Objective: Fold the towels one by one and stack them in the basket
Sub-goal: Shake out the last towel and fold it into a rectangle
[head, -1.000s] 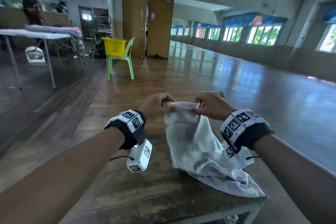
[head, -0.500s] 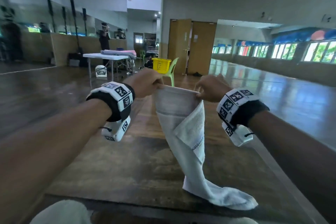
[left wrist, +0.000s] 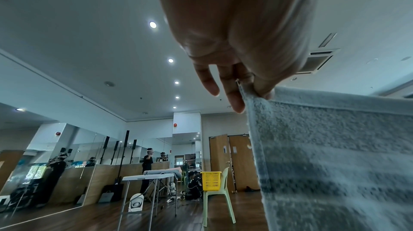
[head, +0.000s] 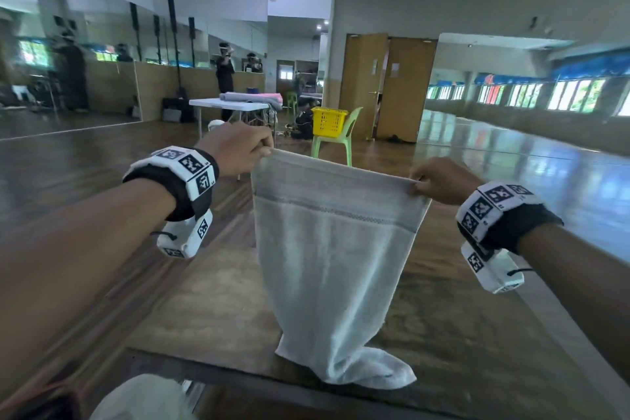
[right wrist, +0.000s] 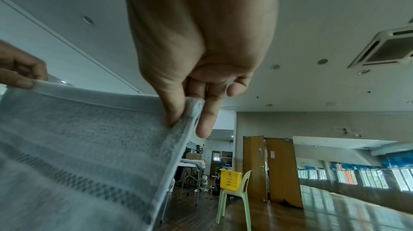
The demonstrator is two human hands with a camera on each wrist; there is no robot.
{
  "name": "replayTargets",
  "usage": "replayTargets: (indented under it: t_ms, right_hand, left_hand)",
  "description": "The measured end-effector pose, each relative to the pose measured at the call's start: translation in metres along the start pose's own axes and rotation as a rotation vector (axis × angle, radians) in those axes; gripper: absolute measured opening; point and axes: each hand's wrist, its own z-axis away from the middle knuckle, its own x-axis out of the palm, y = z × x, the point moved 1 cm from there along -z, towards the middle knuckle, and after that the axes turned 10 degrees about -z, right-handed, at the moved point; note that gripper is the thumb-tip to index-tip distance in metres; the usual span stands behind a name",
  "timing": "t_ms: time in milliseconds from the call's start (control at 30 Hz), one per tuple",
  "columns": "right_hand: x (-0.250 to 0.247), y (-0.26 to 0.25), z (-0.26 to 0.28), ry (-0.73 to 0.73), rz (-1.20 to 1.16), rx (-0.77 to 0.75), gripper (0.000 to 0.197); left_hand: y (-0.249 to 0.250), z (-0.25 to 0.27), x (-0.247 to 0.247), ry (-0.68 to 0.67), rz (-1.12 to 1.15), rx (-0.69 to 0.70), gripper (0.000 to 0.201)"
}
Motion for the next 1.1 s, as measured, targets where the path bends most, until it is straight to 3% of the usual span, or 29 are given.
replayTargets:
  t_ms: [200,300,467,667,900,1100]
  right_hand:
    - [-0.036,0.006,-0.002,0.193,0.015,-0.039,0.020]
    - [-0.059,0.006,-0.007,0.220,-0.029,-0.069,0.023]
    - [-0.111,-0.009,-0.007,0.447,-0.055,-0.182,0.018]
    - [-0.183,-0.025,0.001,0.661,-0.069,-0.190,0.013]
    - [-0.254,-0.051,0.037,0.701,-0.033,-0.193,0.013]
    - [-0.281,-0.062,0.060,0.730,0.018,-0.219,0.014]
  left_hand:
    - [-0.017,-0.005,-0.010,0.061,-0.005,0.006,0.012]
    - [-0.025,-0.012,-0.029,0.137,-0.014,0.030,0.013]
    - [-0.031,-0.029,-0.076,0.180,-0.067,0.030,0.016]
    - [-0.032,-0.043,-0.149,0.299,-0.091,-0.001,0.016]
    - [-0.015,-0.028,-0.220,0.383,-0.168,0.008,0.017]
    - [-0.004,-0.016,-0.252,0.423,-0.139,0.049,0.017]
